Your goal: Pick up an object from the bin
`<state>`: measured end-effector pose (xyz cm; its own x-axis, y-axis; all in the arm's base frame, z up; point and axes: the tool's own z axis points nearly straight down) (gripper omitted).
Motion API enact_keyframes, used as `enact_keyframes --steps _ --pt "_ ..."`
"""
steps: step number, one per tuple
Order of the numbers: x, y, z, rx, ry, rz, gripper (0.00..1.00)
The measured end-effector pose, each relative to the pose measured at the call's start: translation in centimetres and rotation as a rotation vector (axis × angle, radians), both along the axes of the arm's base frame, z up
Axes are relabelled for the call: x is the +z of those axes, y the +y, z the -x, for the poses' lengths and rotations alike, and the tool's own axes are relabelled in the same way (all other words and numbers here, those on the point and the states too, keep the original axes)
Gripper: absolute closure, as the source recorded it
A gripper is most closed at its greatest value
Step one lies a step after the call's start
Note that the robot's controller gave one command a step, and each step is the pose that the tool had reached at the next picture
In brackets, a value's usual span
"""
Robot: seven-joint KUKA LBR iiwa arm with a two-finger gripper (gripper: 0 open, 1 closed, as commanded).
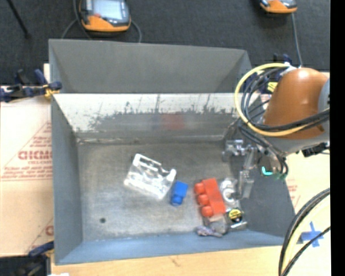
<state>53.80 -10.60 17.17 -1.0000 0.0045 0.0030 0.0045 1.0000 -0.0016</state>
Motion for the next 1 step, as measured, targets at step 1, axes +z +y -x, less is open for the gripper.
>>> enact_keyframes --steps 1 --pt "-10.18 3.13 1.94 -0.038 0.001 -0.003 0.0"
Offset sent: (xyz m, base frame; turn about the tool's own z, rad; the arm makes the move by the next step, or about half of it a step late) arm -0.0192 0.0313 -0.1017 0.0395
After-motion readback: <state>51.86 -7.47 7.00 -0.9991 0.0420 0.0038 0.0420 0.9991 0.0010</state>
